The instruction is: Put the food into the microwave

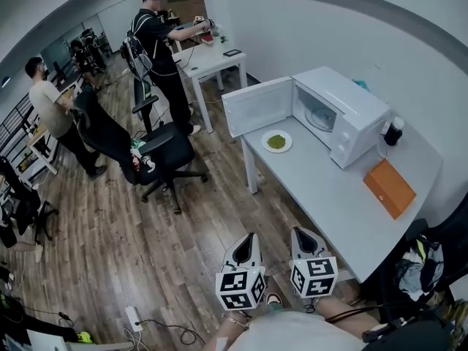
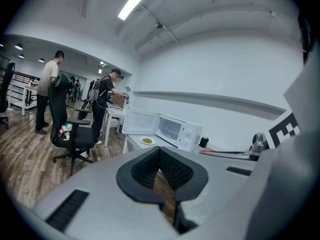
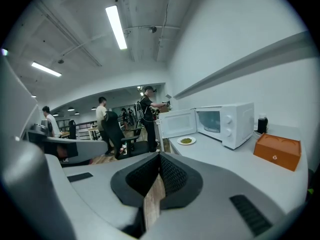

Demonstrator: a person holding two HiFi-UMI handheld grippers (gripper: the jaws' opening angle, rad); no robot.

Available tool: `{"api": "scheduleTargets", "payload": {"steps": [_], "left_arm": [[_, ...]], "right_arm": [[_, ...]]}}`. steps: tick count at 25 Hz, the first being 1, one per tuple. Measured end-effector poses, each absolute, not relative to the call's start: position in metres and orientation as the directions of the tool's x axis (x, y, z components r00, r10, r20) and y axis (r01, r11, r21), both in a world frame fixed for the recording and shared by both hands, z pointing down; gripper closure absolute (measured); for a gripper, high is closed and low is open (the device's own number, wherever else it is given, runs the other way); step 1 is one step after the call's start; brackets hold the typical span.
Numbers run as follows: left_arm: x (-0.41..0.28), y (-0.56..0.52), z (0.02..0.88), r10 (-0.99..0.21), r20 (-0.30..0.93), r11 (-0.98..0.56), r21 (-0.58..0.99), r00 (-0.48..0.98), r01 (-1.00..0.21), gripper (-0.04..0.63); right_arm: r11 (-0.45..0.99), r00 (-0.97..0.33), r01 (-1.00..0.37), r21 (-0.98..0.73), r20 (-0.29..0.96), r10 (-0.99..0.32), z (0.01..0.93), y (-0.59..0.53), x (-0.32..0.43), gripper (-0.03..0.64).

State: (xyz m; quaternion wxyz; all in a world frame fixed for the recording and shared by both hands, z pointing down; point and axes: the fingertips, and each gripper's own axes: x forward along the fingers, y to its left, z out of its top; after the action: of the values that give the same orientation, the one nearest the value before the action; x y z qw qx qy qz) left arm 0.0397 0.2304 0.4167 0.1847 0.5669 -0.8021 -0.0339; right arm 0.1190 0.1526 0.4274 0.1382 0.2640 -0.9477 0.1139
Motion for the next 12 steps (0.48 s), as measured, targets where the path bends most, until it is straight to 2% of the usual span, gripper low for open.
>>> {"api": "scheduleTargets", "payload": {"steps": [12], "left_arm": [[0.024, 0.191, 0.425, -0.910, 0.286, 0.375, 0.255, -0.301, -0.892, 0.592]], "right_arm": [[0.839, -0.830, -0.517, -0.169, 0.340, -0.443, 0.437, 0.110, 0.101, 0.600]]}}
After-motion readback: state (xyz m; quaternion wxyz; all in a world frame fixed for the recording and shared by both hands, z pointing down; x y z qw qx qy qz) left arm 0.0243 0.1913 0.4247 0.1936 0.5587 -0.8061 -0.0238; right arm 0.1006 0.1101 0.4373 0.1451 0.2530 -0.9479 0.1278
